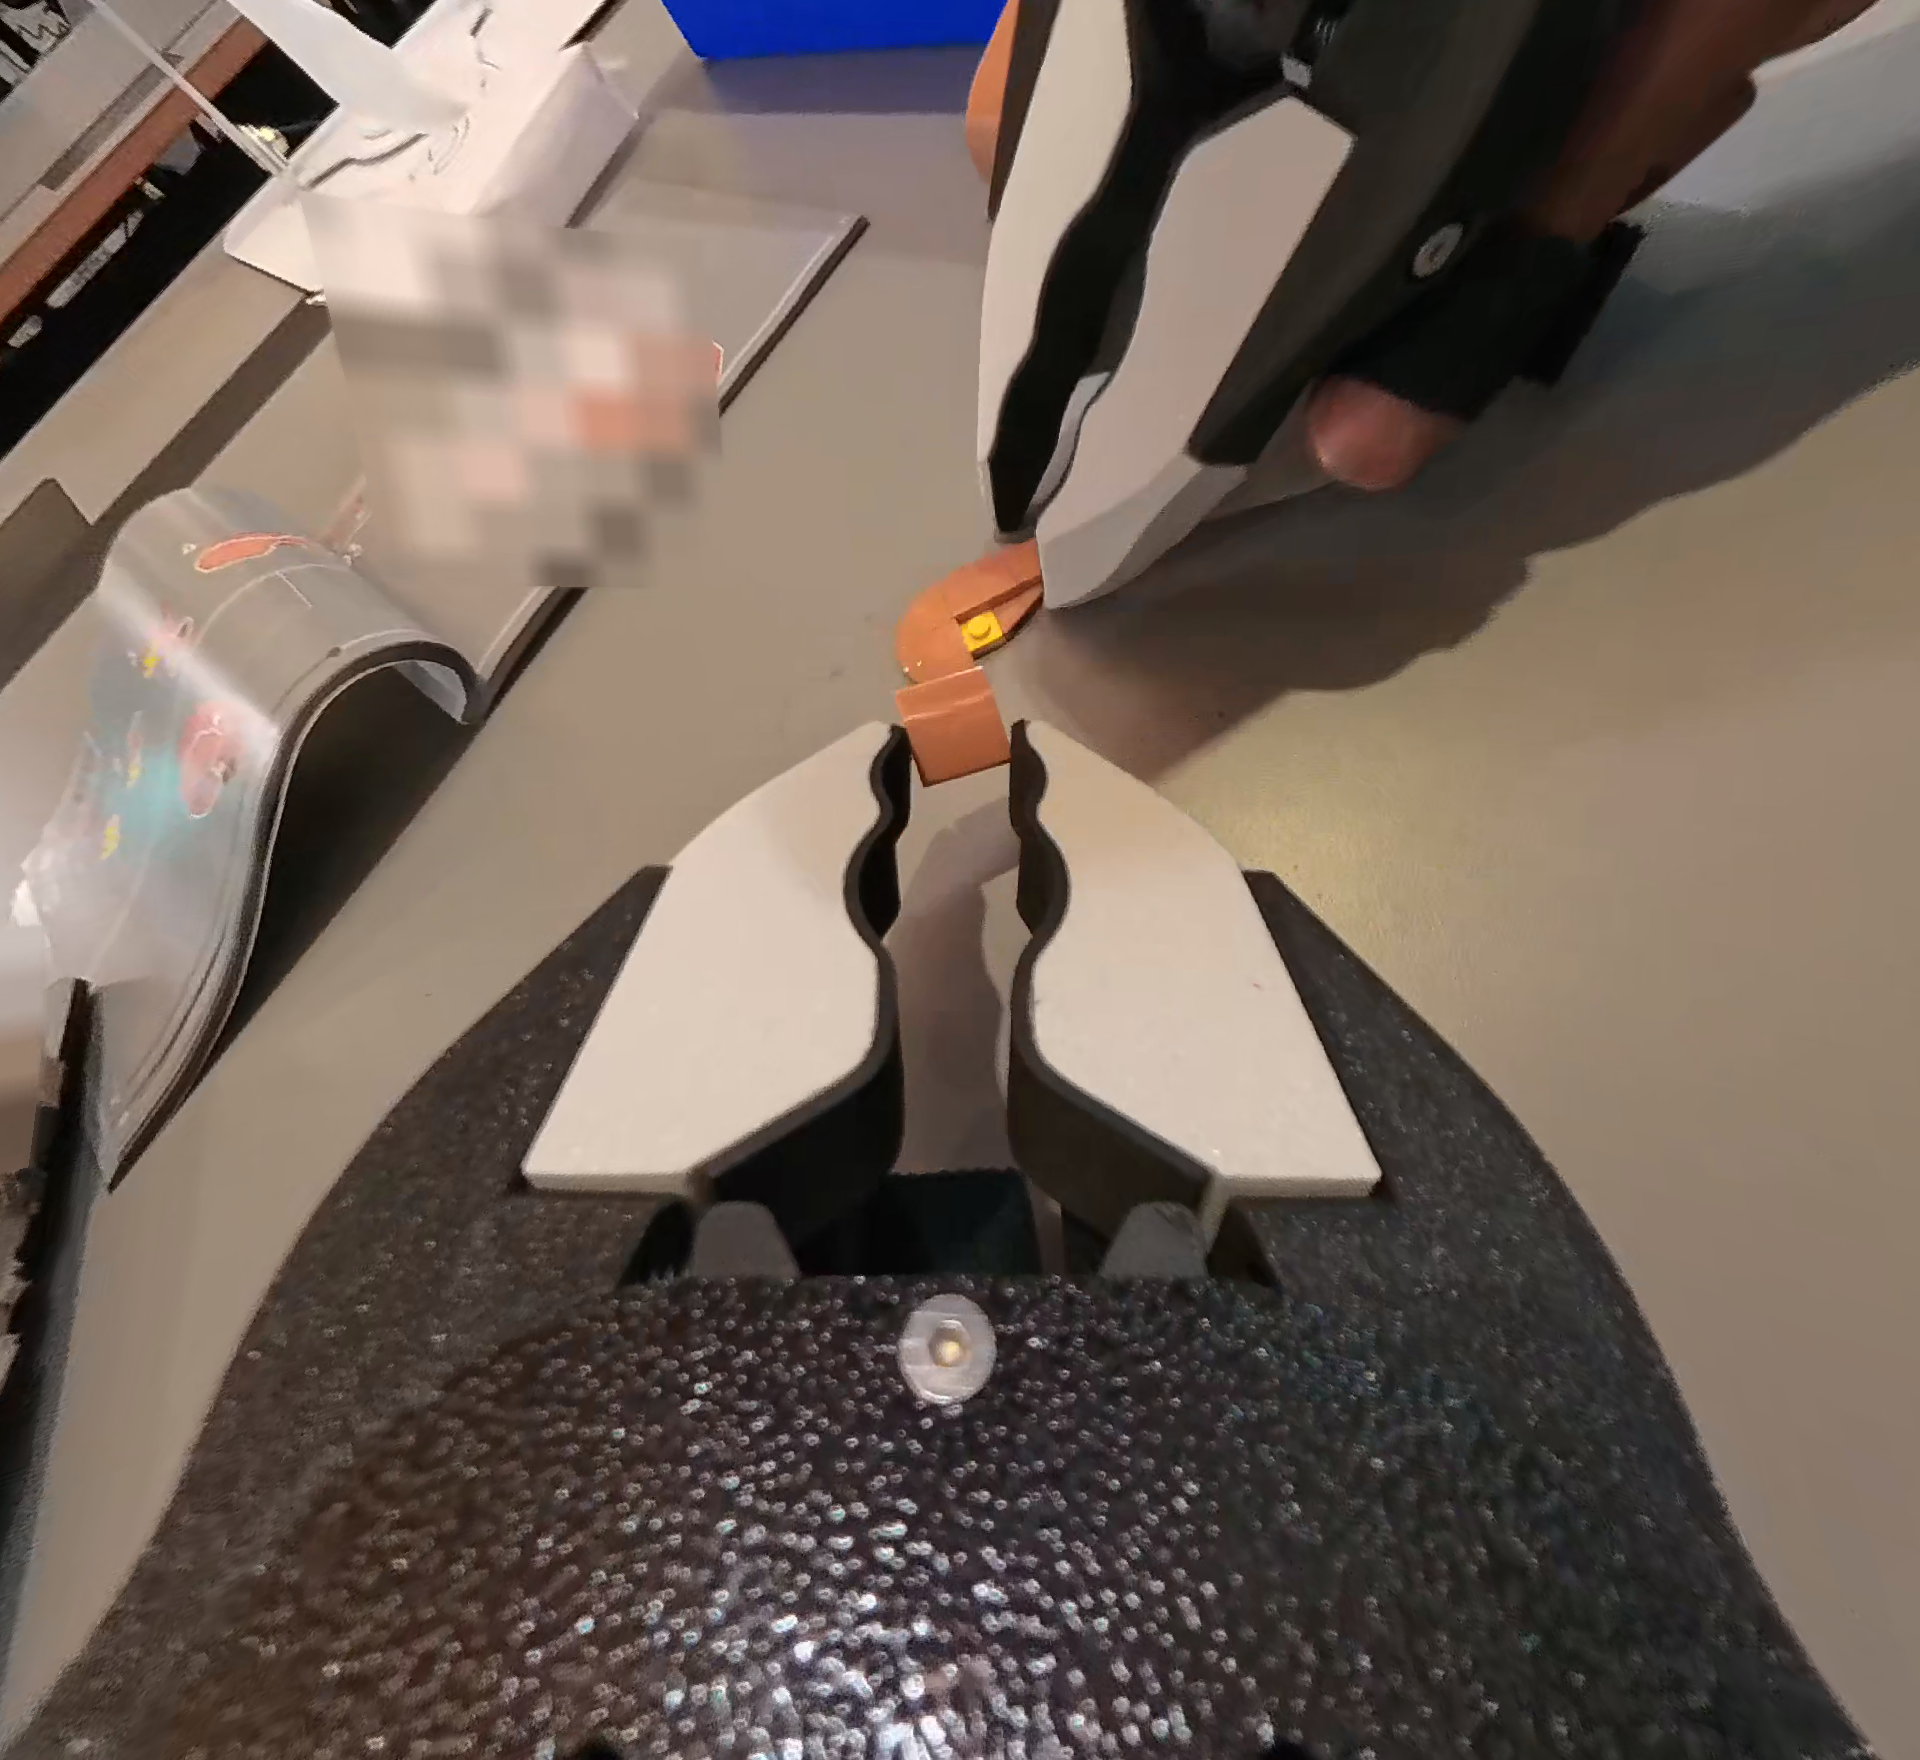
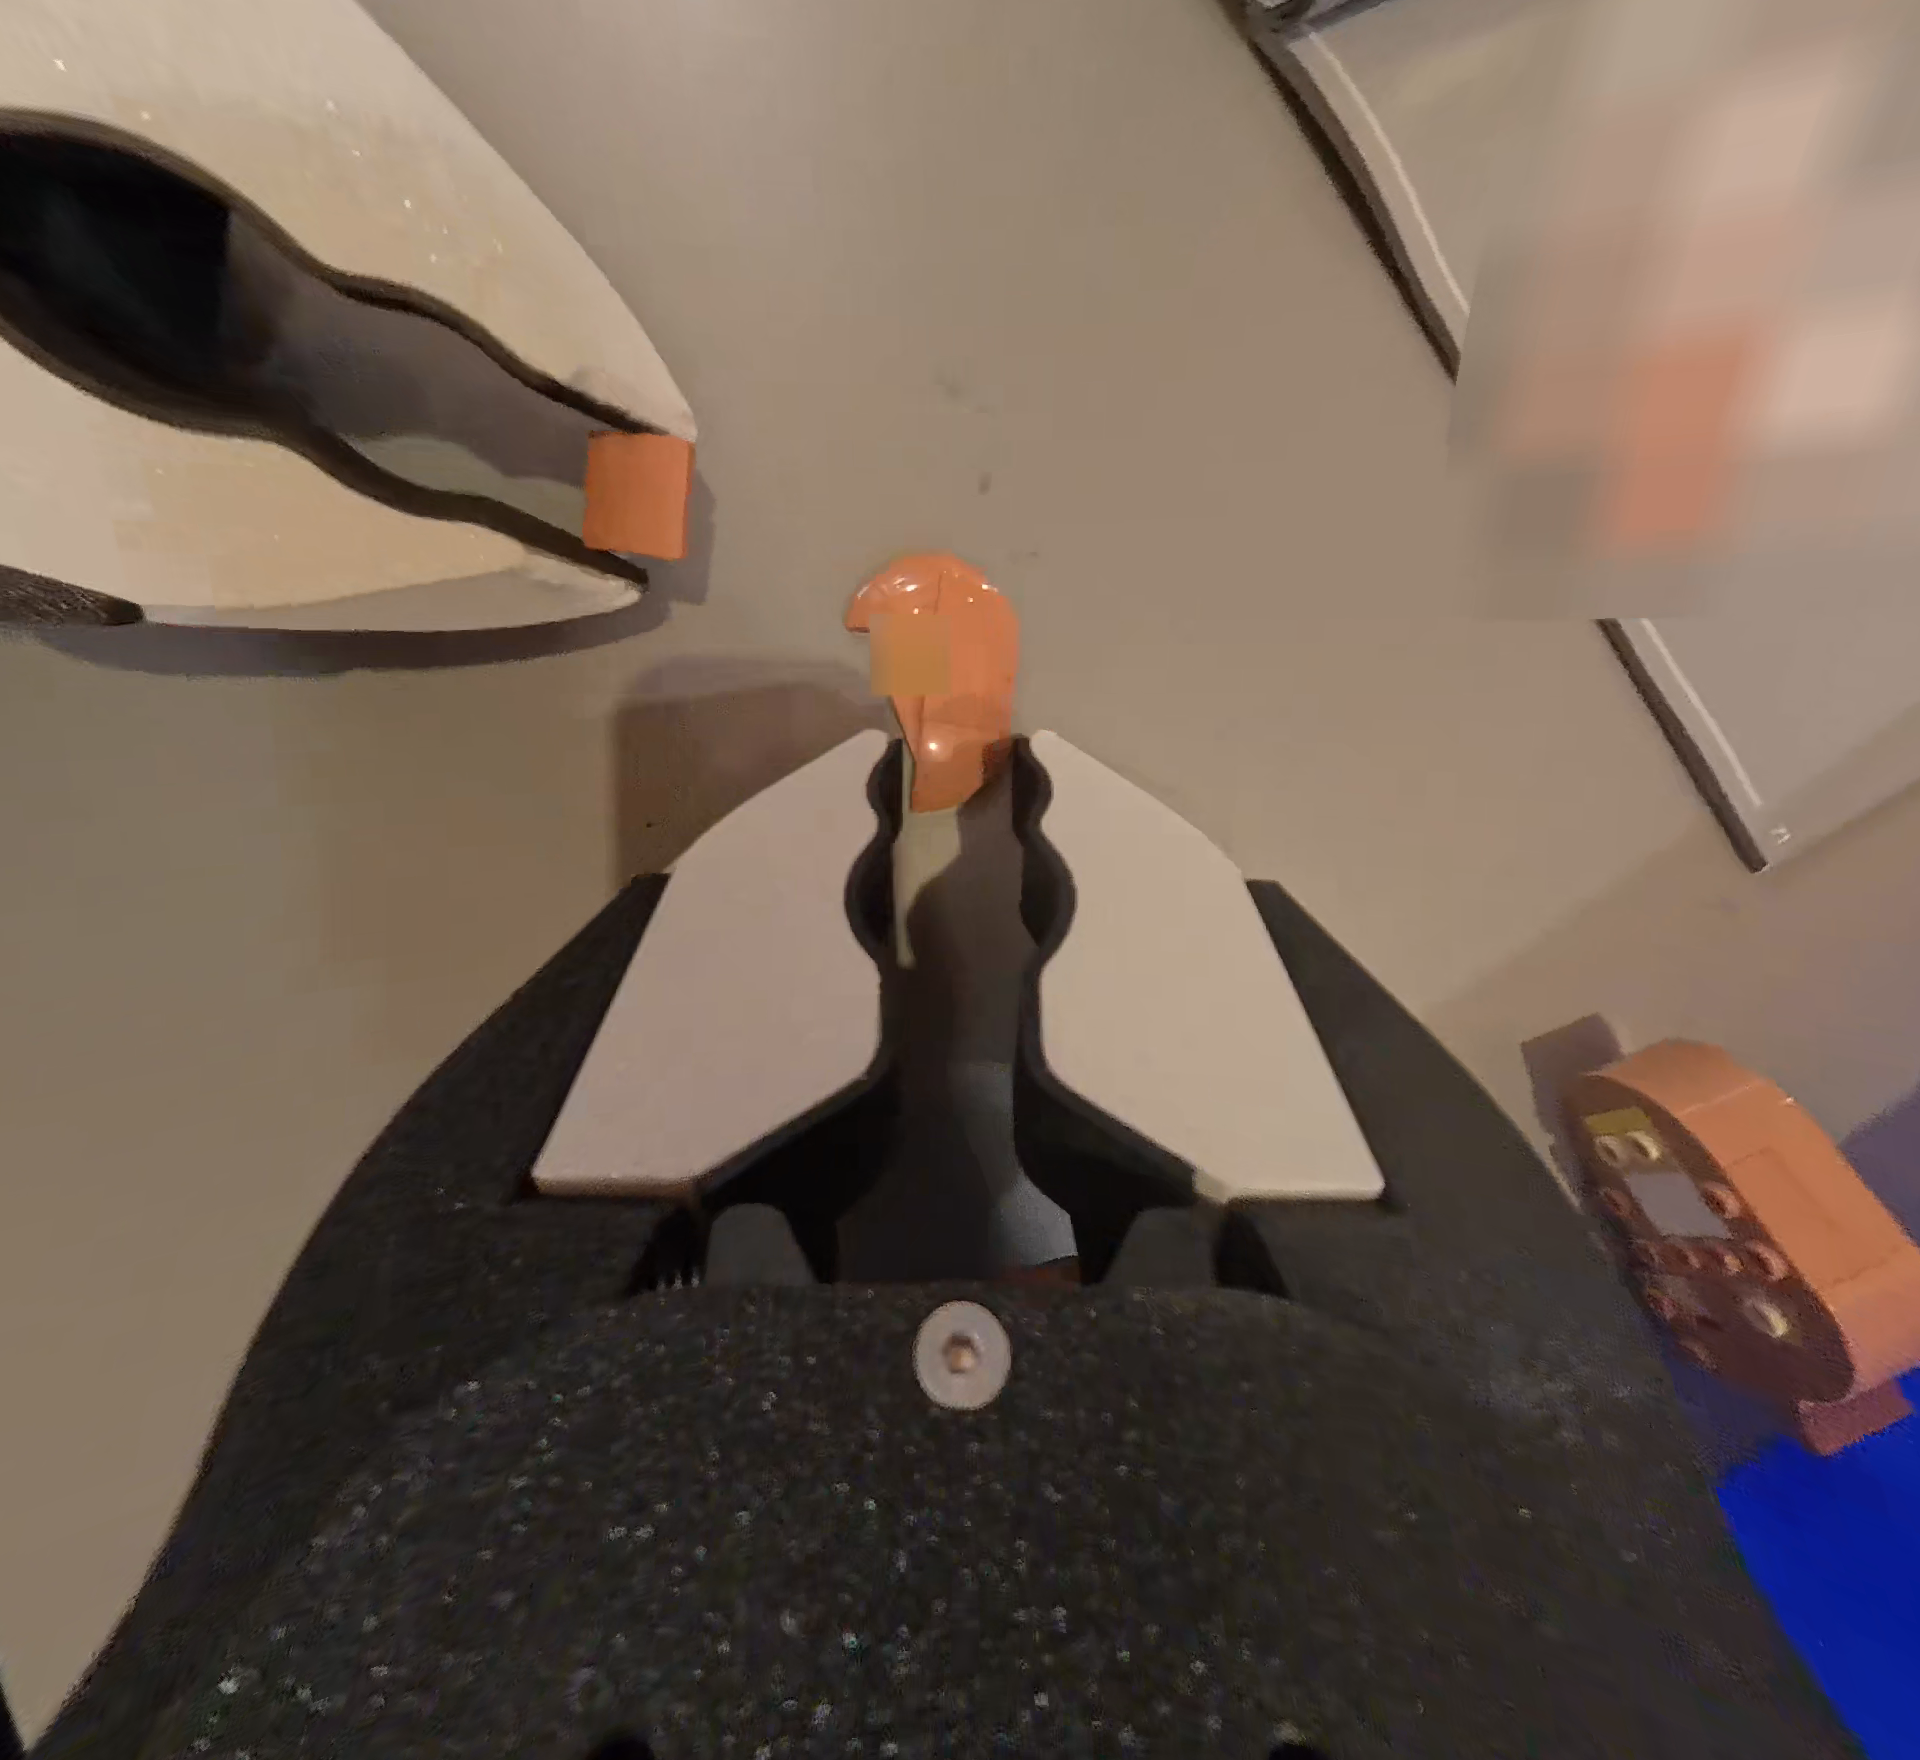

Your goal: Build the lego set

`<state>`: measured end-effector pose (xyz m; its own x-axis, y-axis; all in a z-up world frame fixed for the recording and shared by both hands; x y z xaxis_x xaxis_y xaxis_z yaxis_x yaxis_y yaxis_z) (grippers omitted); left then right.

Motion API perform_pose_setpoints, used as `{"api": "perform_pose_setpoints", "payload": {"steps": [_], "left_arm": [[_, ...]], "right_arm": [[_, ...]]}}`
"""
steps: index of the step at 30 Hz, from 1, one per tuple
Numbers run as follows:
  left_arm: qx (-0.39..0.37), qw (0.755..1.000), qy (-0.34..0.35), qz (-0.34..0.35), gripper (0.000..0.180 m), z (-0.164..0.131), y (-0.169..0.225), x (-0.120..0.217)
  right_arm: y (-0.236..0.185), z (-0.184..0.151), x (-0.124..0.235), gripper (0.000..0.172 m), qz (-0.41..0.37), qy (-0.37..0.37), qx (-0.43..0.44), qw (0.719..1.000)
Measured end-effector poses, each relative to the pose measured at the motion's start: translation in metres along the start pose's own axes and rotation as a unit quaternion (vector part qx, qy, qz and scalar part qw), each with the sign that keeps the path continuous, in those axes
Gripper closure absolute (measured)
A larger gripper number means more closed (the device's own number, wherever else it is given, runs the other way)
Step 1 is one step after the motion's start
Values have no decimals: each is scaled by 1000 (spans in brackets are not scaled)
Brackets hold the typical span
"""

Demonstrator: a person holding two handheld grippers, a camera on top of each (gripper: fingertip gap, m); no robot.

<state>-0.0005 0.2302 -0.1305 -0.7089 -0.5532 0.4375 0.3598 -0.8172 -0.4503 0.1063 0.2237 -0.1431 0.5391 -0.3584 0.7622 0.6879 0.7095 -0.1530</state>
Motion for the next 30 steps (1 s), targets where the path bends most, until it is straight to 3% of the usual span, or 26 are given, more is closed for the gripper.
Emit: {"api": "perform_pose_setpoints", "payload": {"steps": [8, 16, 30], "left_arm": [[13, 1000, -9, -10, 163, -1, -2, -2], [29, 999, -25, -22, 162, -2, -4, -5], [-53, 998, -21, 30, 162, 2, 3, -17]], "right_arm": [[-1, 6, -4, 156, 6, -19, -4, 1000], [2, 8, -1, 162, 36, 37, -57, 997], [-7, 10, -4, 164, 37, 49, -40, 997]]}}
Point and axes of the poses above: each gripper's, where its closed fingertips meet, x back along the fingers, z out of its top, y = z × x across the jaws, the point moved 5 cm from there along x, back along the fingers, and after that the axes turned 15 degrees about z, right-handed, at the moved point
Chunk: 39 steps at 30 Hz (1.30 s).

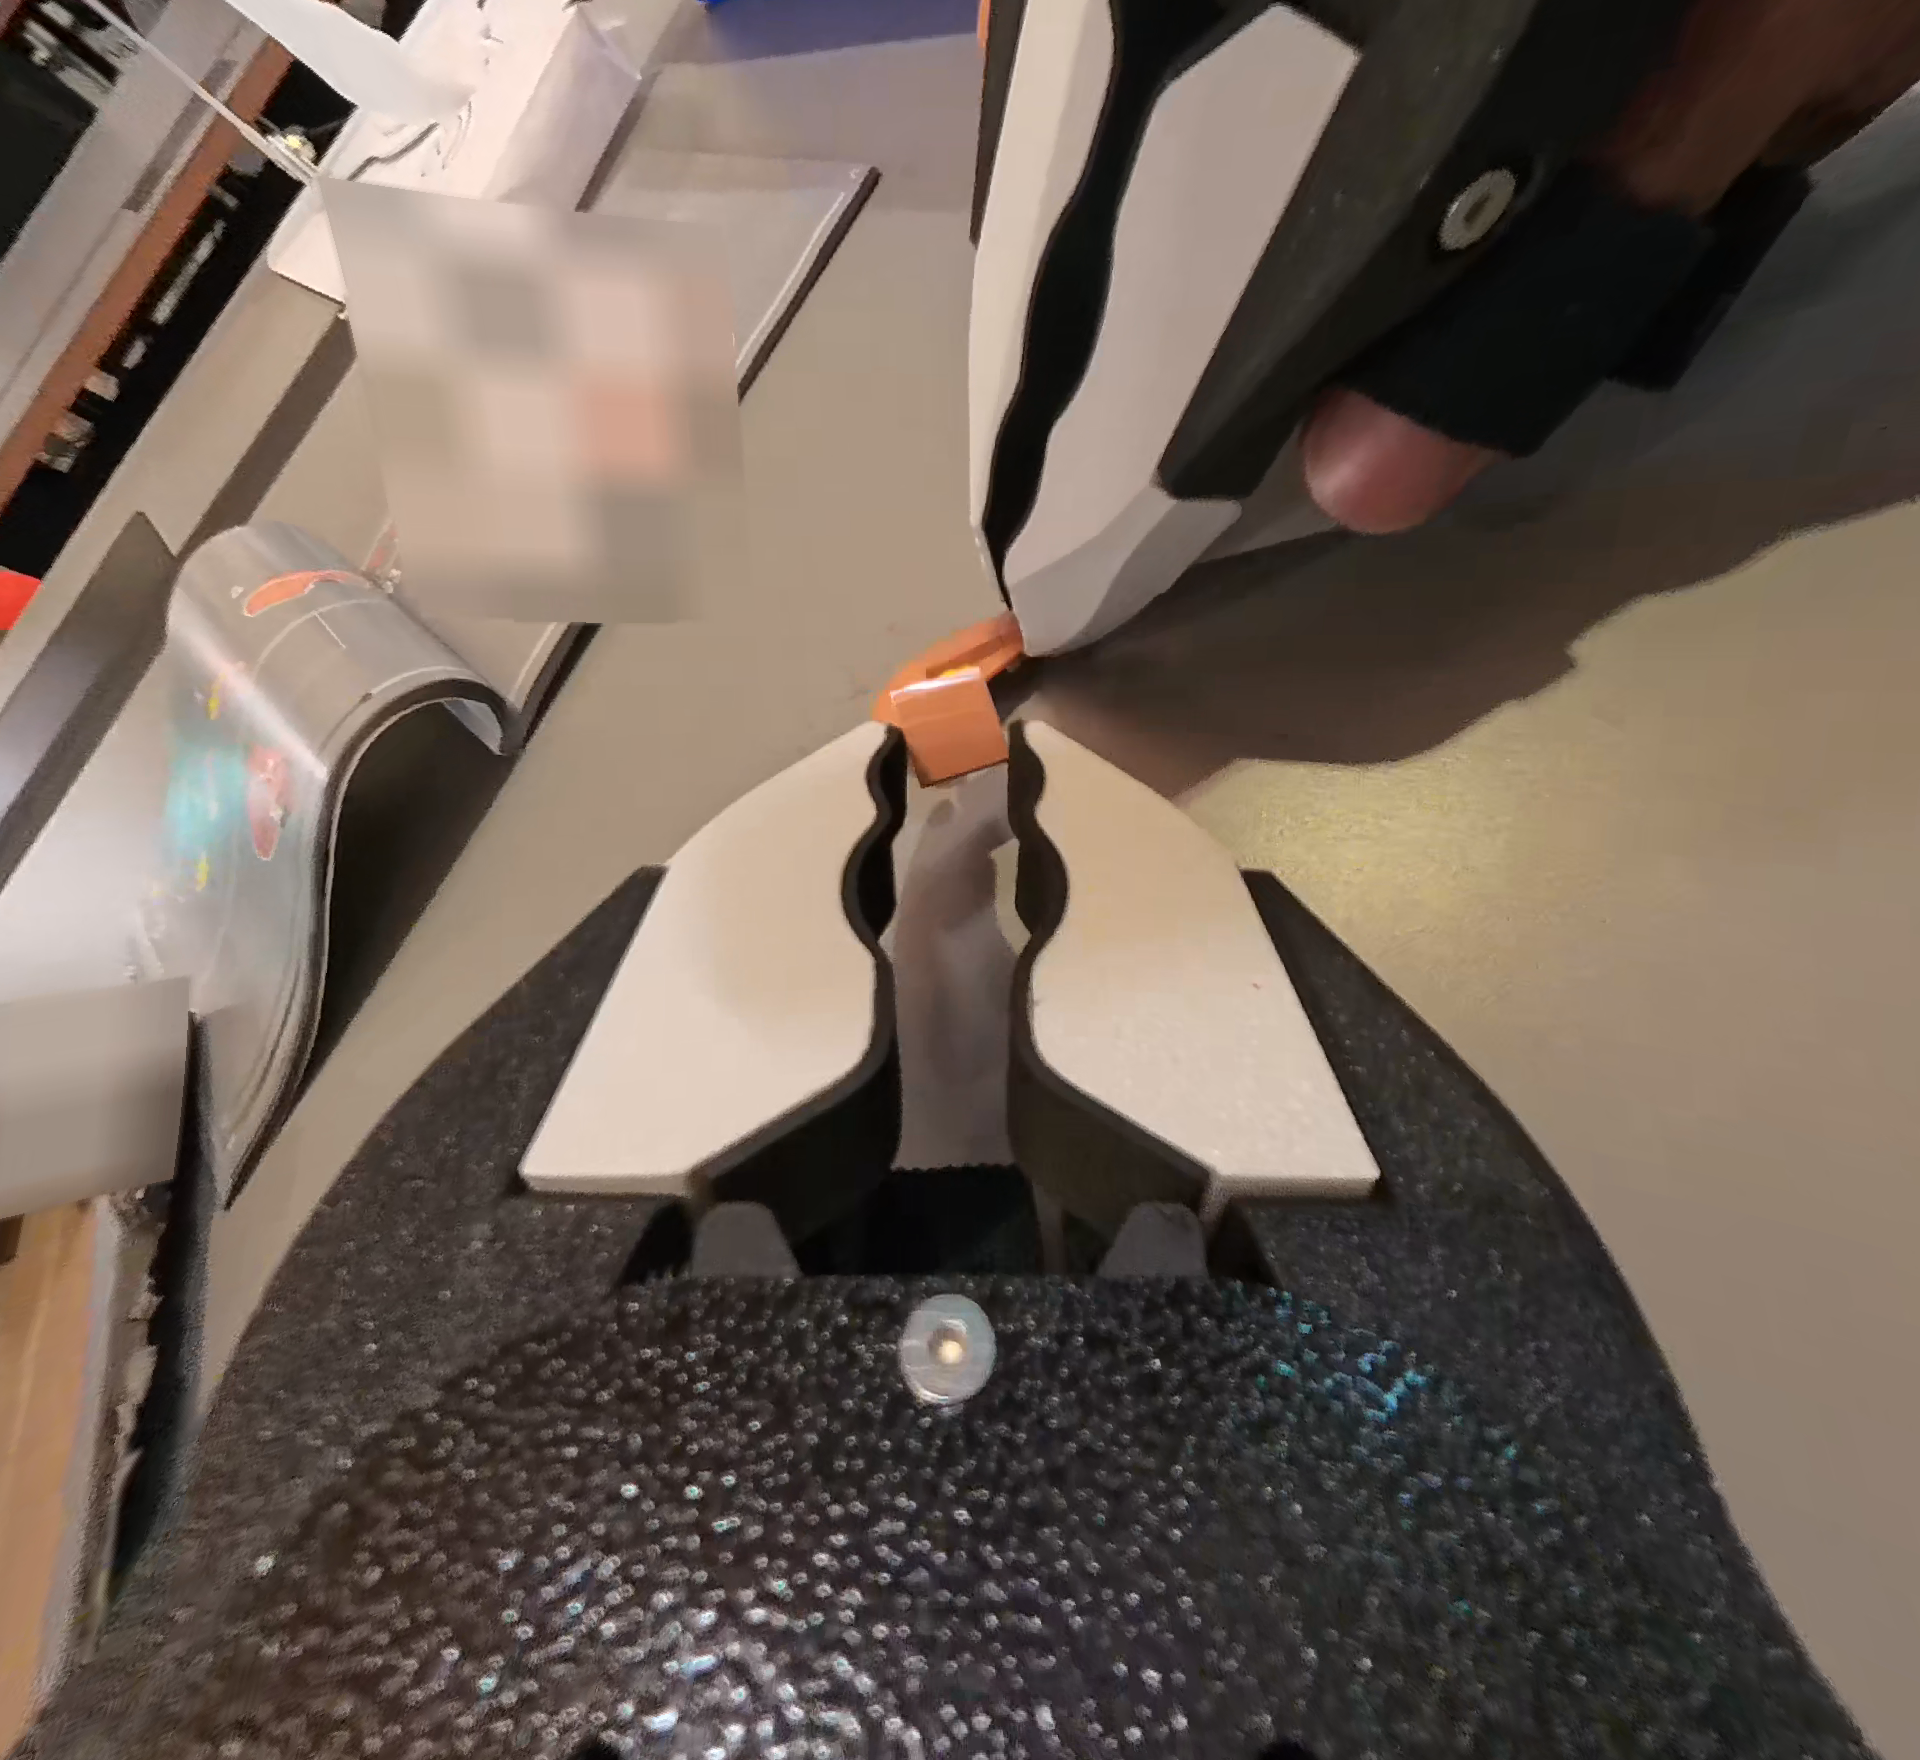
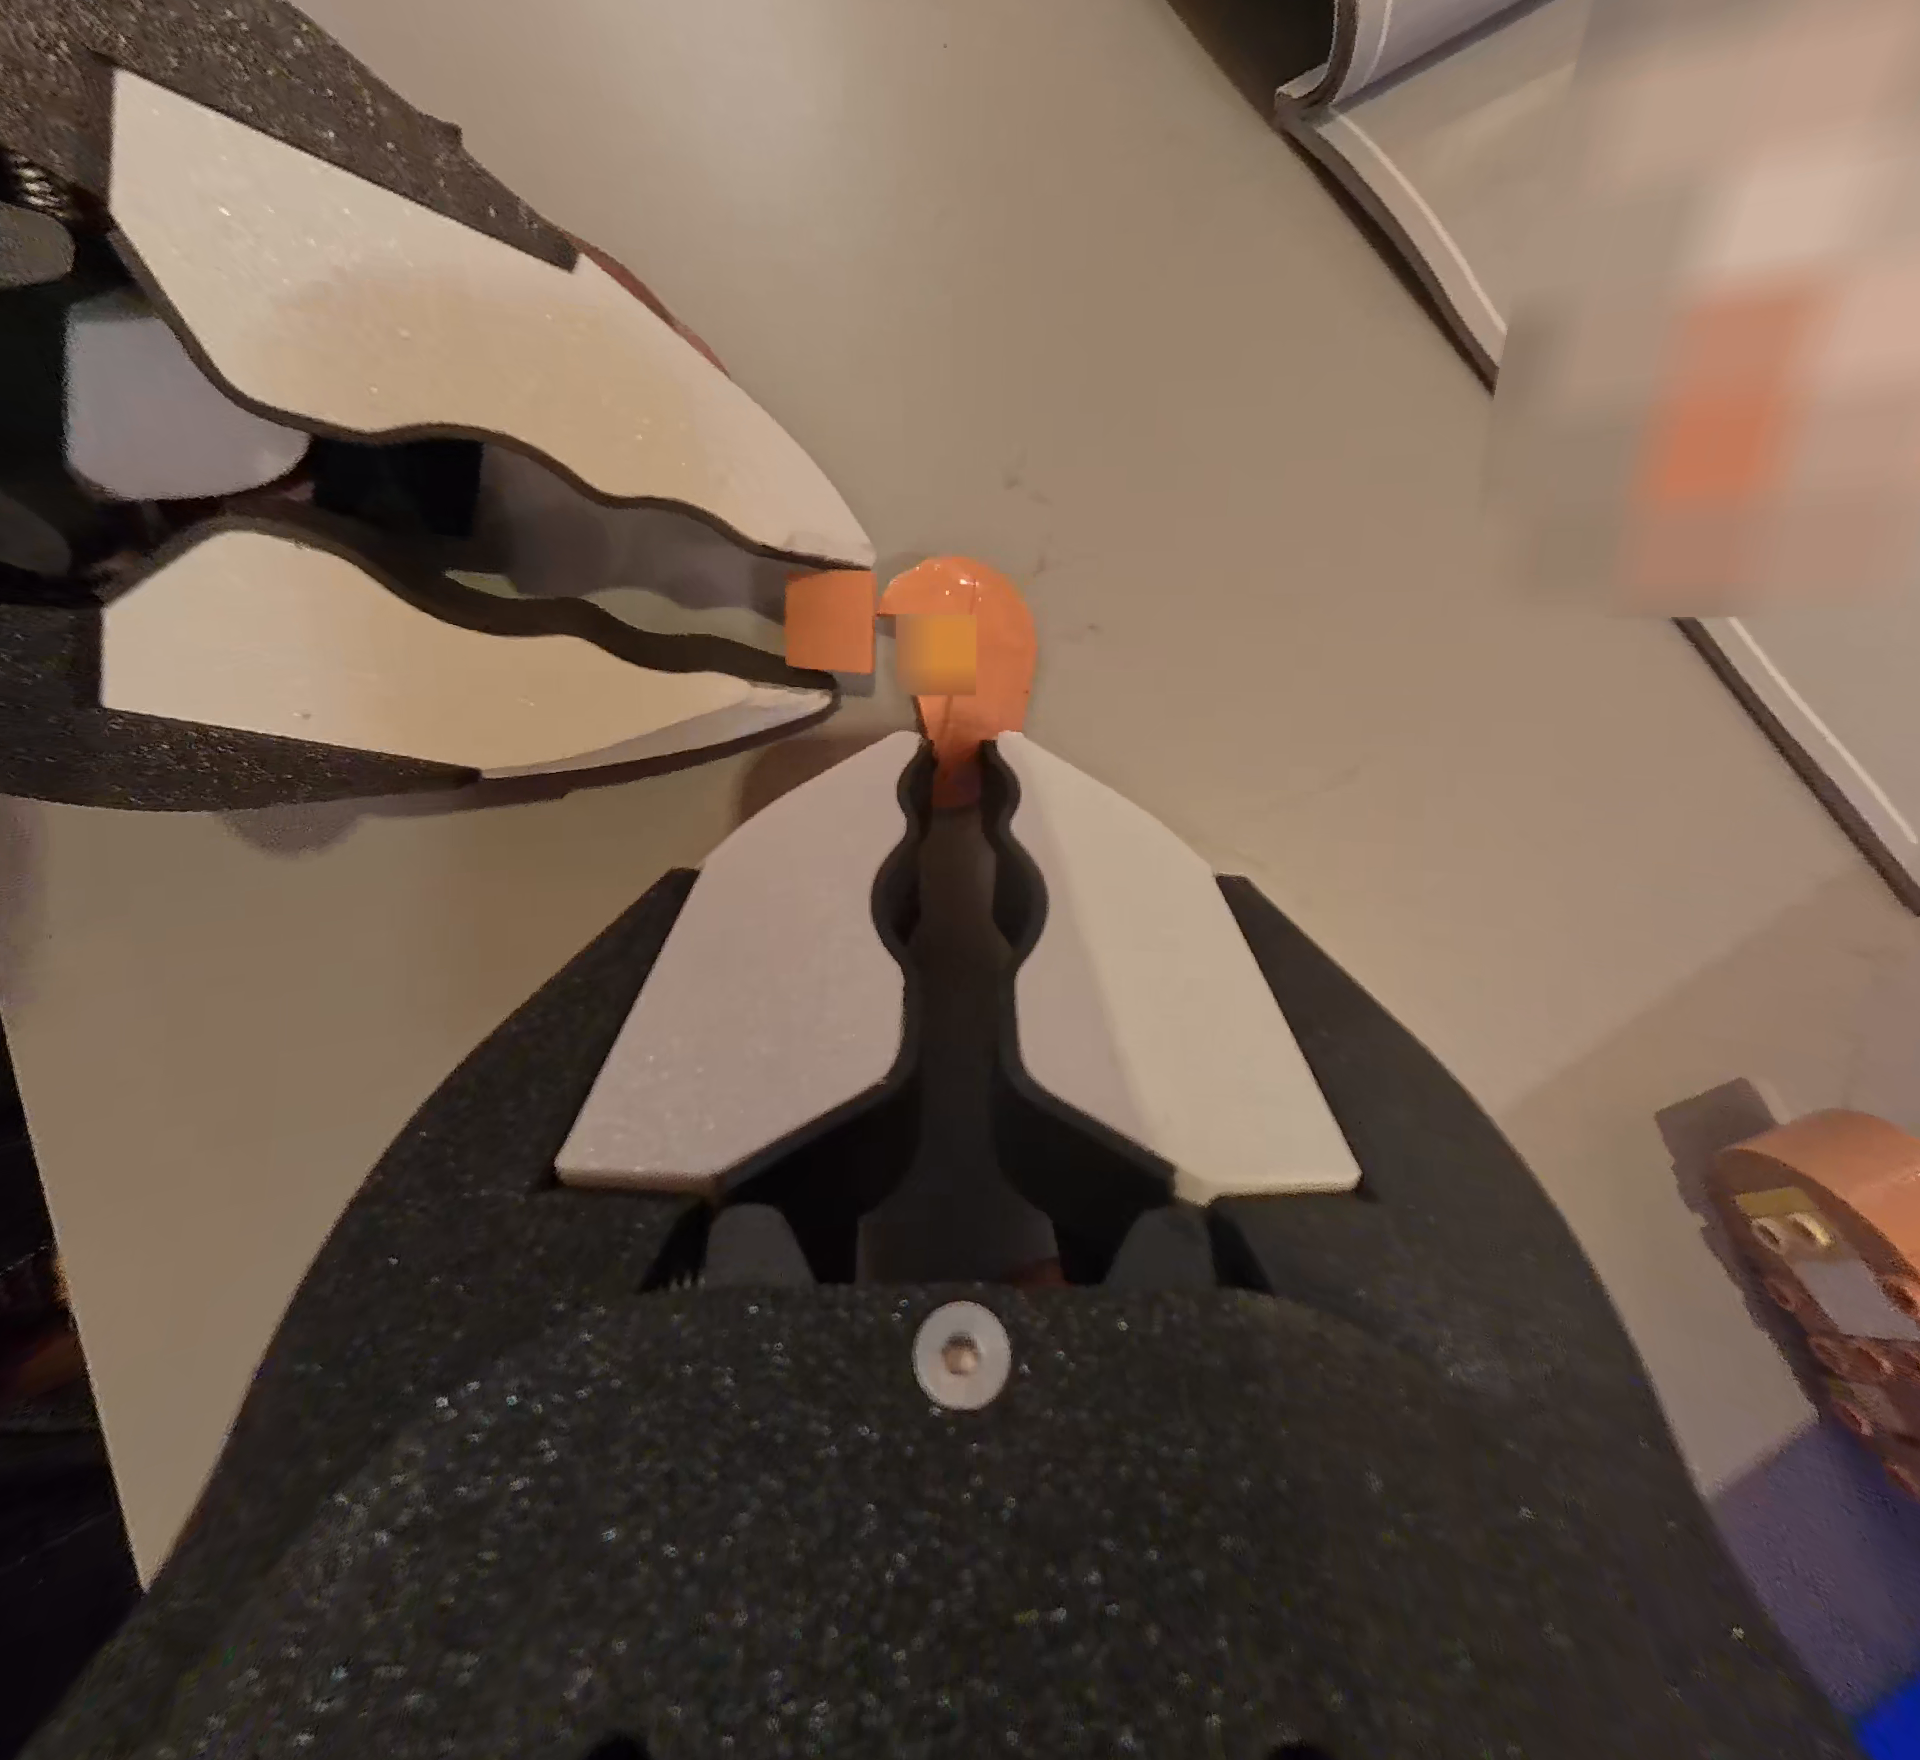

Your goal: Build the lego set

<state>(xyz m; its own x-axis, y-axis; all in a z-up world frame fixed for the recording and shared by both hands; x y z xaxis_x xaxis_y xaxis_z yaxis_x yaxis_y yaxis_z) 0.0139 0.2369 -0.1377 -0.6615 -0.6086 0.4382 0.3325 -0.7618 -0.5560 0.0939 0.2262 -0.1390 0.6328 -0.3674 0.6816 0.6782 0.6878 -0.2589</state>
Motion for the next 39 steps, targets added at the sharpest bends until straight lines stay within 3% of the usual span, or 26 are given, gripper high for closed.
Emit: {"api": "perform_pose_setpoints", "payload": {"steps": [20, 30, 34, 39], "left_arm": [[-56, 998, -34, -9, 162, -1, 0, -6], [-23, 997, -60, -49, 162, -4, 1, -4], [31, 995, -60, -72, 162, -5, -1, -4], [97, 985, -59, -128, 163, -6, -1, -4]], "right_arm": [[-6, 1, -2, 168, 9, 23, 21, 999], [-5, 2, -1, 168, 3, 31, 27, 999], [-5, 4, 3, 164, 0, 43, 76, 996], [-5, 4, 11, 155, -12, 55, 207, 977]]}}
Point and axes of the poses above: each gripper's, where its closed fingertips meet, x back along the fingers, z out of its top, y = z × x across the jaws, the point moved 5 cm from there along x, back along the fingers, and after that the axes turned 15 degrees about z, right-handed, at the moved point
